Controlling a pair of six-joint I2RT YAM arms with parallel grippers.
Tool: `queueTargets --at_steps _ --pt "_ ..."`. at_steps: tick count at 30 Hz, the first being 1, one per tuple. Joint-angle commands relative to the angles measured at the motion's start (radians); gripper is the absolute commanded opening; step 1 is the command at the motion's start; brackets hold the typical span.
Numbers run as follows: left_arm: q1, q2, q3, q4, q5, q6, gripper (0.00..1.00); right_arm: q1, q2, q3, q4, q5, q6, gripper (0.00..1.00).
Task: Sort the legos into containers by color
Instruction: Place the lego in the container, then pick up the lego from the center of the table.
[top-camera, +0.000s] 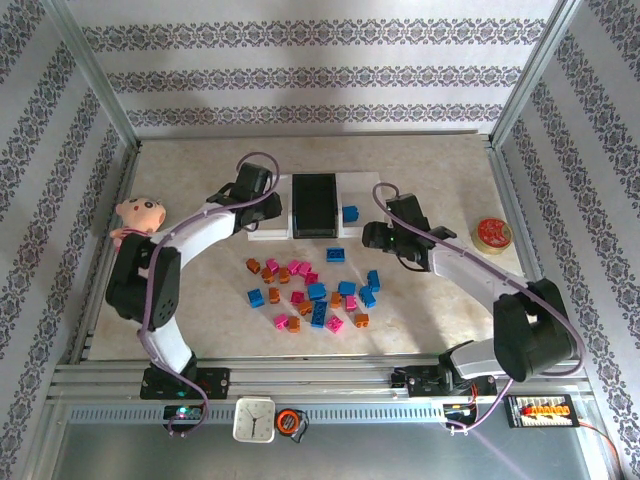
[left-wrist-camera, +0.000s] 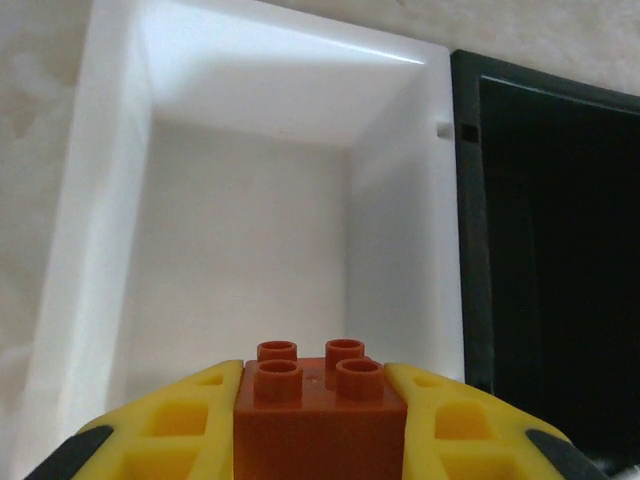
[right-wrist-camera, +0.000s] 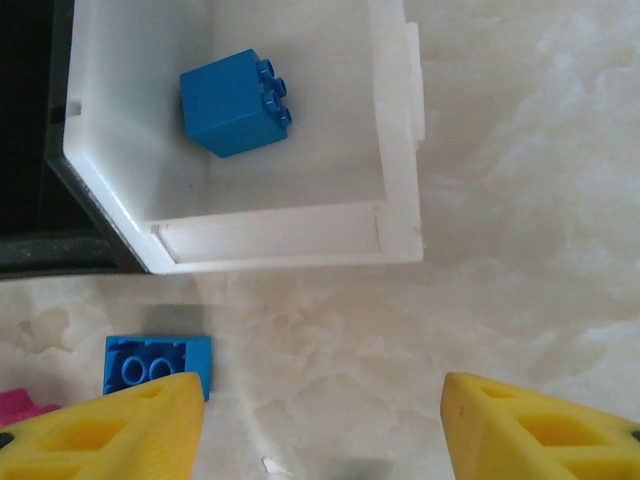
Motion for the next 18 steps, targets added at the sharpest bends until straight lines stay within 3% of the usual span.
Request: queueTargets --at_steps 1,6,11,18 --pt "-0.009 0.040 0.076 -0.044 -0.029 0.034 0.34 0.011 -0.050 -0.035 -0.010 -0.040 -0.005 0.66" --pt "-0.008 0.006 0.082 -0.026 -0.005 0.023 0.53 0.052 -0.036 -0.046 -0.008 -0.084 -0.017 0.70" --pt "-0.008 -0.121 0.008 0.010 0.047 -0.001 0.58 0.155 0.045 -0.009 0.034 -0.040 0.034 0.72" --pt "-0.008 -0.402 -0.247 0.070 0.076 -0.057 0.66 0.245 0.212 0.064 0.124 0.098 0.117 0.75"
